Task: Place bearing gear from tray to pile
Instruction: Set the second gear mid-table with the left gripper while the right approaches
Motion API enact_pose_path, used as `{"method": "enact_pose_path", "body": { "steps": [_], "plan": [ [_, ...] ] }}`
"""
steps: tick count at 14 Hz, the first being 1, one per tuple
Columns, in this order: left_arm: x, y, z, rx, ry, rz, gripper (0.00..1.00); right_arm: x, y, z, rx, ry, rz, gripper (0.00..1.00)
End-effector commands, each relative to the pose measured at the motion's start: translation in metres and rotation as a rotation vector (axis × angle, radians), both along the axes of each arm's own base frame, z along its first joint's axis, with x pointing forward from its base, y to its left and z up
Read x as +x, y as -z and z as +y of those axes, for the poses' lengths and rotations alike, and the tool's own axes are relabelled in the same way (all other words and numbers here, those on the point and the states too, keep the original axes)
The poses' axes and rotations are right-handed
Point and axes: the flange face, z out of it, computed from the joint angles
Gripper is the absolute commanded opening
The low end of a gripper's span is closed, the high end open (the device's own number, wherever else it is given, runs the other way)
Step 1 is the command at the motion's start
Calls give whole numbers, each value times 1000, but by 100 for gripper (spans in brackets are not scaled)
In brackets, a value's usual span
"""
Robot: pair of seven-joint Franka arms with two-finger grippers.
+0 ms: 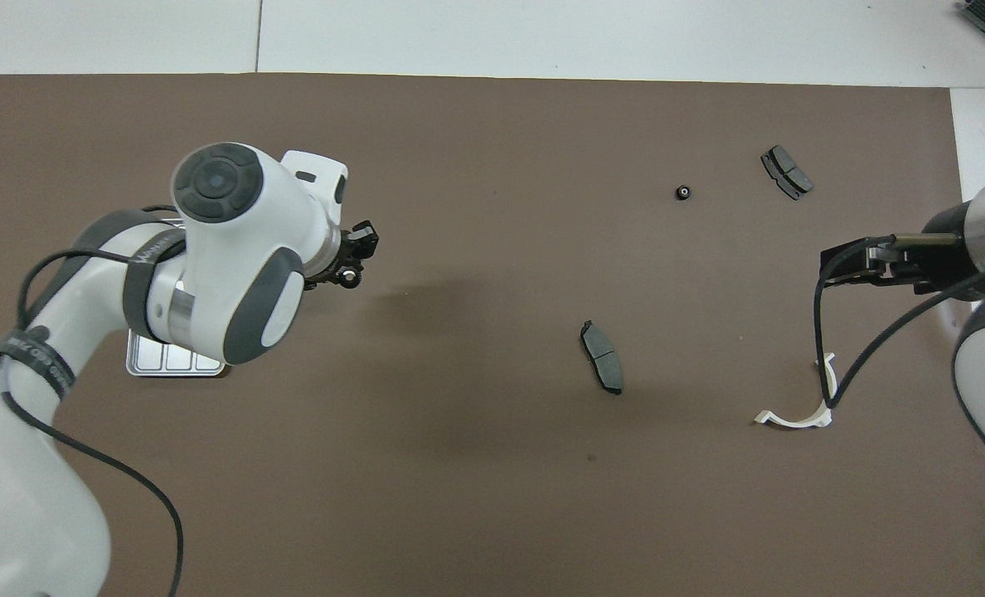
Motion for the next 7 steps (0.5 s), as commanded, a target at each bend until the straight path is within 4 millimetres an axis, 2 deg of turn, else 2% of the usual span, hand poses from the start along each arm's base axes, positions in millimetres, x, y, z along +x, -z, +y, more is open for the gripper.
{"method": "enact_pose_path", "body": {
  "steps": [1, 3, 5, 6, 7],
  "plan": [
    [-23, 27, -78, -64, -56, -37, 15, -8, -4, 0, 3, -19, 10, 100],
    [-45, 34, -117, -92, -37, -51, 15, -8, -3, -1, 3, -18, 11, 100],
    [-74, 41, -153, -116, 6, -25, 15, -8, -3, -1, 3, -19, 11, 100],
    [-84, 53, -168, -122, 19, -8, 16, -8, -3, -1, 3, -18, 11, 100],
    [-96, 72, -186, -136, 22, -6, 25, -8, -3, -1, 3, -16, 10, 100]
  ]
}}
